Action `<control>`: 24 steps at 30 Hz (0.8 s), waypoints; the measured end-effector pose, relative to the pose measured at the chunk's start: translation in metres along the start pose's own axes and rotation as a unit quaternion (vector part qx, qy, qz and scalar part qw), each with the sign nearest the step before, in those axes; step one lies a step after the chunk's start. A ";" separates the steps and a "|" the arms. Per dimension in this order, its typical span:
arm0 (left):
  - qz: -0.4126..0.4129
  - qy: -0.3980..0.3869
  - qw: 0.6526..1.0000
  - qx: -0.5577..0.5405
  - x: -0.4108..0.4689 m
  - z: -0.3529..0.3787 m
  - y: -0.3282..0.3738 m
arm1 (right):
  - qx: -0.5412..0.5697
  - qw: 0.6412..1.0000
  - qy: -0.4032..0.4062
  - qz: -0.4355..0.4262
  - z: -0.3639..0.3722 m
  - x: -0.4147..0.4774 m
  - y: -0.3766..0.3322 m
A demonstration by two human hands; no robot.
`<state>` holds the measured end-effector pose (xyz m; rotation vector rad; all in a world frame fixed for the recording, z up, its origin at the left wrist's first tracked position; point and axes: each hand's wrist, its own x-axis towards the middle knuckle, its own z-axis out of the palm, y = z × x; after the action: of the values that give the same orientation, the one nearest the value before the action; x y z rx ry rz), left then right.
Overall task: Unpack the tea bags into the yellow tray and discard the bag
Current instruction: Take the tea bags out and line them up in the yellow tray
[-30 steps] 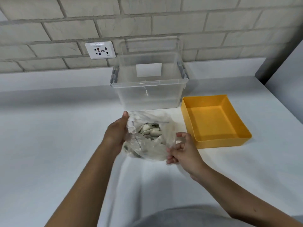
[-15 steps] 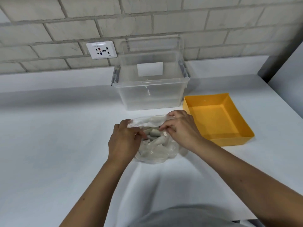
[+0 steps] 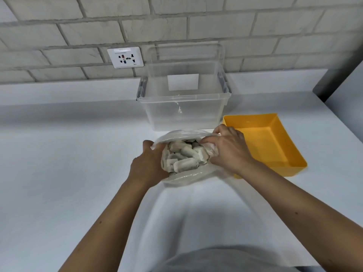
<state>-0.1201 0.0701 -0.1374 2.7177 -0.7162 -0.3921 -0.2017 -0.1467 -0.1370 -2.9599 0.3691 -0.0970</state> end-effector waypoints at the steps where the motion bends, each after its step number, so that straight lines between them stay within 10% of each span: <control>1: 0.011 0.001 1.000 0.005 0.002 0.001 -0.002 | 0.017 1.000 0.007 -0.010 0.001 0.001 -0.001; 10: -0.015 -0.053 0.989 0.136 0.022 -0.004 -0.006 | -0.133 0.988 -0.070 0.035 0.003 0.030 -0.002; 18: 0.023 0.028 0.984 -0.172 0.044 0.002 -0.011 | 0.114 0.988 -0.092 0.040 0.006 0.042 0.004; 24: -0.018 0.063 0.996 -0.068 0.041 0.017 -0.017 | 0.008 0.999 -0.047 0.017 0.016 0.041 0.006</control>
<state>-0.0841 0.0593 -0.1660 2.6023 -0.5857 -0.2658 -0.1626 -0.1599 -0.1521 -2.9280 0.4031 0.0418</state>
